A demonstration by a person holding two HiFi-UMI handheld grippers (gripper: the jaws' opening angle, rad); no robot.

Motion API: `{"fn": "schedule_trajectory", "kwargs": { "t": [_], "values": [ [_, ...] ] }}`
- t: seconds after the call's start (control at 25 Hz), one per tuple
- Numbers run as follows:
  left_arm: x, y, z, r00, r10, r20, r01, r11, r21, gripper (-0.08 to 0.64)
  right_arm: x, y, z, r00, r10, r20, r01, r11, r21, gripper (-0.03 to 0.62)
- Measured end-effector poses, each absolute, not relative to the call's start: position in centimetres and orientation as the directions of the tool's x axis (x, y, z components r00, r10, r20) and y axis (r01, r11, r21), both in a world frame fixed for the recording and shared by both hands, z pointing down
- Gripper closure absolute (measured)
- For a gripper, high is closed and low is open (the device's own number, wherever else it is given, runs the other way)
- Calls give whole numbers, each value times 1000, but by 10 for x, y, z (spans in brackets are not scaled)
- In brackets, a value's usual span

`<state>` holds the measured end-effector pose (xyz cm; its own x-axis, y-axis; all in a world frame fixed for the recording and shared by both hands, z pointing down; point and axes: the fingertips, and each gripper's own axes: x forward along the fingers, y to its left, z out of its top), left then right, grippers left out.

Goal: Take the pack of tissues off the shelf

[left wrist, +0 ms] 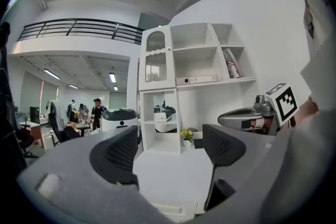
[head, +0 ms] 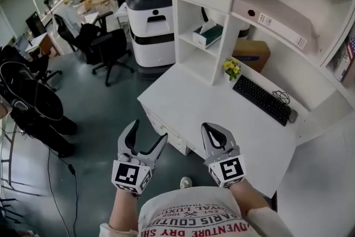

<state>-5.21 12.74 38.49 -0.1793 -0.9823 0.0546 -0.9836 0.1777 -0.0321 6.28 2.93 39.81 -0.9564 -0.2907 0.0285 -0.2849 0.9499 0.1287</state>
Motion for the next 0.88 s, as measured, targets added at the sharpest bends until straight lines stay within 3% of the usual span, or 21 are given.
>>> {"fn": "schedule_trajectory", "kwargs": {
  "t": [0.52,0.88],
  "values": [
    [-94,-38,391,24,-997,79,-999,-26,-31,166,25,-101,386,-888,-460,24,-451,877,164,591],
    [-144,-155,402,178,-977,114,-984,-180,-7,163,-10,-172,394,-771,-631,86,-611,771,179,591]
  ]
}}
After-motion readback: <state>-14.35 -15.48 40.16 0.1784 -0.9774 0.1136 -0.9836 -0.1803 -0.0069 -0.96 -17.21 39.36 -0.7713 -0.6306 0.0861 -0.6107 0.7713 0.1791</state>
